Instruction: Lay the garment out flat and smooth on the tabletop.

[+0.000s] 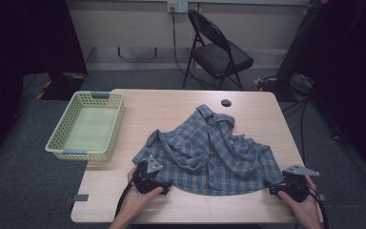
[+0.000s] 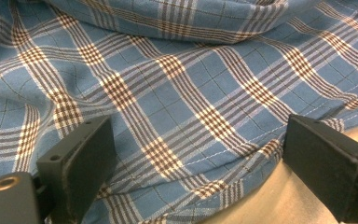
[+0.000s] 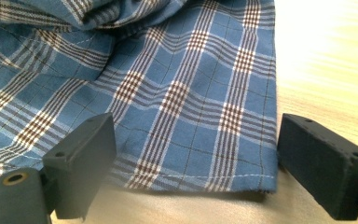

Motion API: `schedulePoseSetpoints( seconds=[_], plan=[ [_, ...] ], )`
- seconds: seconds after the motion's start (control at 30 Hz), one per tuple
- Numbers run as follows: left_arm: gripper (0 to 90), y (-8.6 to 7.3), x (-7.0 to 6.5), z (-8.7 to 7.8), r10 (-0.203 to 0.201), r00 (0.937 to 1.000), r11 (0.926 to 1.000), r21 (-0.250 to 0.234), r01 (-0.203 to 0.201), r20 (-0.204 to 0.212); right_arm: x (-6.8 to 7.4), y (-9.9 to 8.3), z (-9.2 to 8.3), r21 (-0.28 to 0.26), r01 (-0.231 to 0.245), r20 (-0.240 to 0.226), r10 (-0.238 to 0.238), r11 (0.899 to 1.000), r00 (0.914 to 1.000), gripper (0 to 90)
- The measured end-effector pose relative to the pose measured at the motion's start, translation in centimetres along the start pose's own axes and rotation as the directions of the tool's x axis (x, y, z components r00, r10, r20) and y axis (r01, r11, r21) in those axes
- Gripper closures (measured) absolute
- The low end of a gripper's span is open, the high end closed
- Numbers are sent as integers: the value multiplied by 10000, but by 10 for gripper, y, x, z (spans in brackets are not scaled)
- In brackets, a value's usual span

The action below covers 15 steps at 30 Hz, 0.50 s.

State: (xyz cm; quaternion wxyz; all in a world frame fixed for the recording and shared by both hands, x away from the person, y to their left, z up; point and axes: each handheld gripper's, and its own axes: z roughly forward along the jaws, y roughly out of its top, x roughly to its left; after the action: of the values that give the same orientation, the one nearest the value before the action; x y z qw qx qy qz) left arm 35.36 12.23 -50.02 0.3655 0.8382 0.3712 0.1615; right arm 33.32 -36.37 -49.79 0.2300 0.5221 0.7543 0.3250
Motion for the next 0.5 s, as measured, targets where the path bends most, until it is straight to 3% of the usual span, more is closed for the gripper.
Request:
schedulePoseSetpoints(
  seconds=[0.27,0.5],
  plan=[
    [88,0,0,0,17,10000,10000,8,-17,-2,0,1,1,35,-50,62,50,10000,10000,95],
    [118,3,-1,-1,7,10000,9996,300,-7,-25,0,0,-1,172,-95,55,94,9998,9999,96]
  ],
)
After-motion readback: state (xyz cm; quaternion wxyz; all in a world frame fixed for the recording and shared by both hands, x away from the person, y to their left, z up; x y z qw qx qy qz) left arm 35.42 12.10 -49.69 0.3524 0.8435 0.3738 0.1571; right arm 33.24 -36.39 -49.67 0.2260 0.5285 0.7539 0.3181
